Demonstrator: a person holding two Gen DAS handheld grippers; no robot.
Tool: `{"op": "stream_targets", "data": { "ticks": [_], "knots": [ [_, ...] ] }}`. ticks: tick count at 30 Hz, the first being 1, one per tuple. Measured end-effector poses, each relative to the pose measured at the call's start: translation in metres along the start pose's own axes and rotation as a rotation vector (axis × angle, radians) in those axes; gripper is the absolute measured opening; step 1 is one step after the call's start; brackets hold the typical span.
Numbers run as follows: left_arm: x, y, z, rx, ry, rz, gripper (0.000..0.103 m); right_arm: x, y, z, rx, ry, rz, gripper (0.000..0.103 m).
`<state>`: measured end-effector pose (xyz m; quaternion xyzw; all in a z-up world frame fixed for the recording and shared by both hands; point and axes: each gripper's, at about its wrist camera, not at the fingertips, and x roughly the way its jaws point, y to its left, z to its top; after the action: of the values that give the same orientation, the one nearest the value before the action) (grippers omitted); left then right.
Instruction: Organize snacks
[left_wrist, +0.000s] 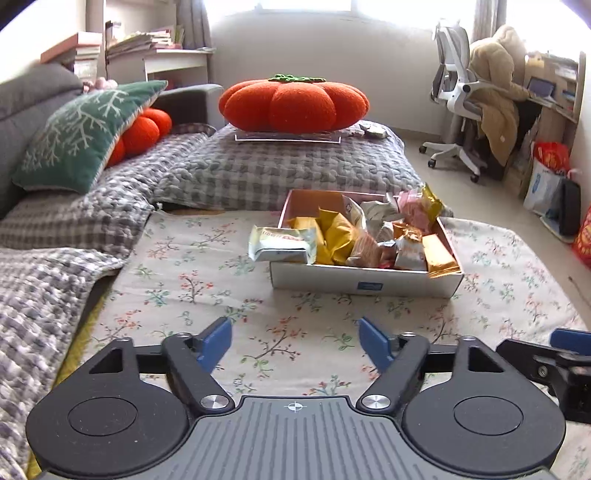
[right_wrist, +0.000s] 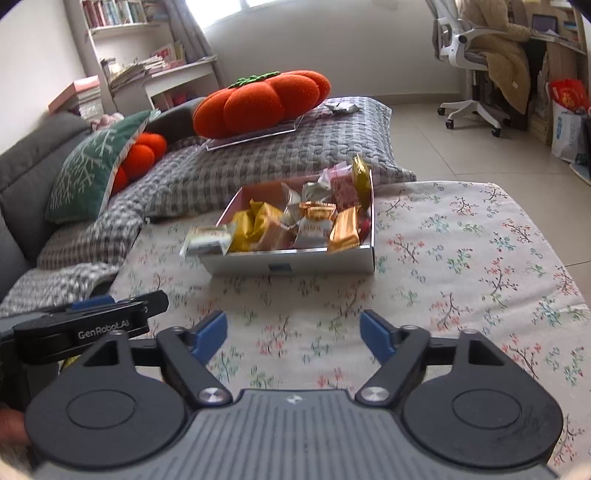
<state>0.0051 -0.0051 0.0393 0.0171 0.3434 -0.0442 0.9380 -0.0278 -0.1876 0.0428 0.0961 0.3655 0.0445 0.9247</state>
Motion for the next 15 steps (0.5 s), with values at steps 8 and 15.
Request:
{"op": "stream_targets", "data": {
  "ticks": [8,15],
  "knots": [
    [0.014,-0.006,-0.002,0.050,0.008,0.045,0.098,0.010,0.006,-0.002,-0.044,-0.004,-0.042,0.099],
    [0.021,-0.004,-0.001,0.028,0.033,0.033,0.102,0.023,0.006,-0.005,-0.065,0.020,-0.110,0.103]
  ]
}}
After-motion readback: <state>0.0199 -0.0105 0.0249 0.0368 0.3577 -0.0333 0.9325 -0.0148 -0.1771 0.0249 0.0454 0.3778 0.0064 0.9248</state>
